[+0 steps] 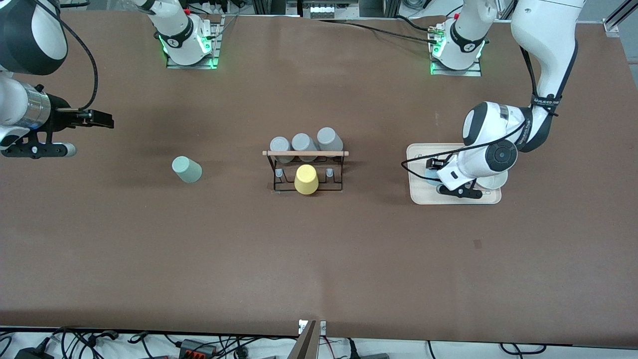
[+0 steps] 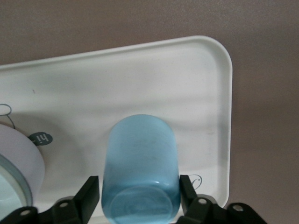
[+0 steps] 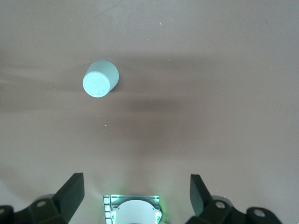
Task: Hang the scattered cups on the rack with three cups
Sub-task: 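Carry the blue cup to the rack while the right gripper reaches the mint cup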
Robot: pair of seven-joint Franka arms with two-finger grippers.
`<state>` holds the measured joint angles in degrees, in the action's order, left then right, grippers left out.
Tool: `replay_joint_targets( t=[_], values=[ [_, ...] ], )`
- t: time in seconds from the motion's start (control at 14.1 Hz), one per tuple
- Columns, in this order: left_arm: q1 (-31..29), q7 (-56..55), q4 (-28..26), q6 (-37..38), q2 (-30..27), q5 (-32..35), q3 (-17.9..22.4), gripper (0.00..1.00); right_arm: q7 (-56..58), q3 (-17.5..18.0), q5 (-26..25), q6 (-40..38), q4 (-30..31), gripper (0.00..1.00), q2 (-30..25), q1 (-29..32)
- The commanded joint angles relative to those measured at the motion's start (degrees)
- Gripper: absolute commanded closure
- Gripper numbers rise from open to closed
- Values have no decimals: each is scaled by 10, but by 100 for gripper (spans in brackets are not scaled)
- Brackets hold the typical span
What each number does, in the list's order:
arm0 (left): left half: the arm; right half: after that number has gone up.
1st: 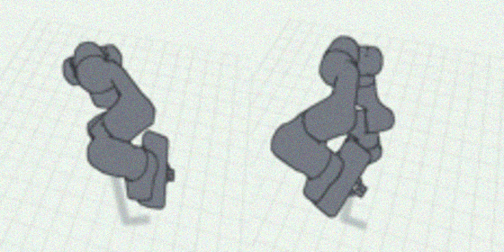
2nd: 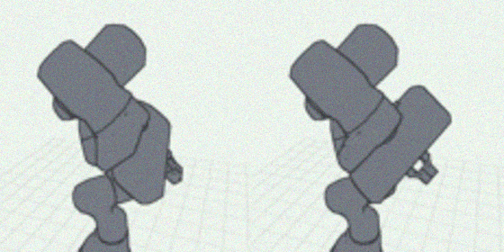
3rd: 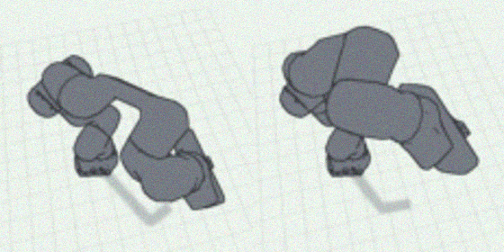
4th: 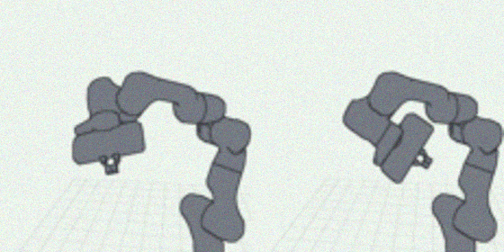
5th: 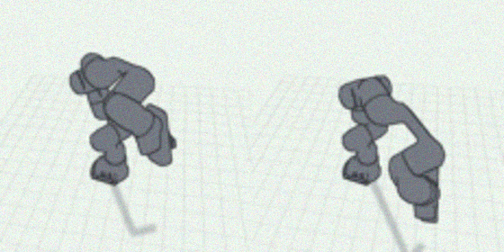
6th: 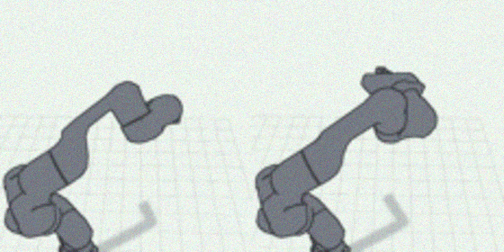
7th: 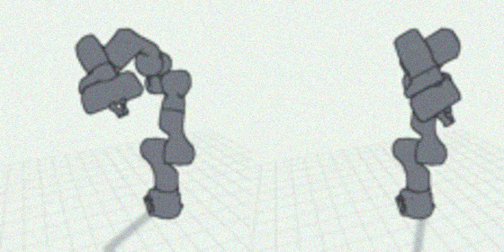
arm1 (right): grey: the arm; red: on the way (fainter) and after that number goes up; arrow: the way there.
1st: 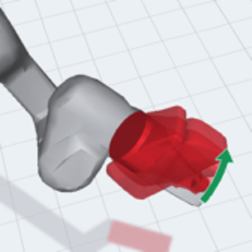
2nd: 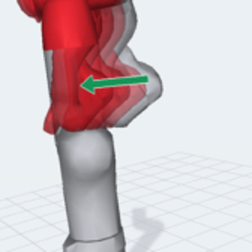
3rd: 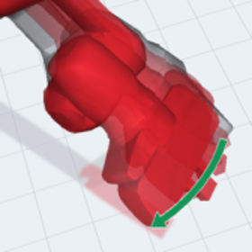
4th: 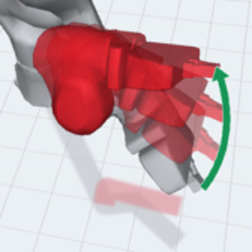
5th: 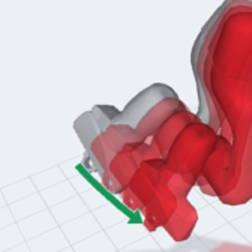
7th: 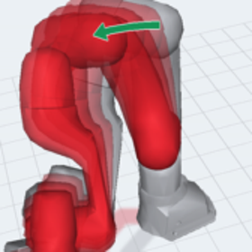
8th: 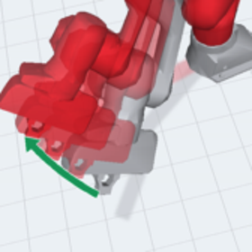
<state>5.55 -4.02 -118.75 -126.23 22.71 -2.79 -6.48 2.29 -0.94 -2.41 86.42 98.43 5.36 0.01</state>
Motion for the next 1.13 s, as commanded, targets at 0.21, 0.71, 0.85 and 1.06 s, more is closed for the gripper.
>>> replay_joint_targets(
  t=[0.21,0.71,0.85,1.06],
  values=[
    [-9,-2,109,115,-6,-10,-1,65,11,-7,9,9,15,0,-9,-6],
    [25,-34,318,232,18,-16,-6,66,3,-5,9,105,71,0,-14,-24],
    [69,-63,344,234,19,-10,-5,67,3,-5,9,167,111,0,-16,-26],
    [128,-119,352,235,19,-11,-4,67,3,-5,9,295,213,0,-37,-42]
  ],
)
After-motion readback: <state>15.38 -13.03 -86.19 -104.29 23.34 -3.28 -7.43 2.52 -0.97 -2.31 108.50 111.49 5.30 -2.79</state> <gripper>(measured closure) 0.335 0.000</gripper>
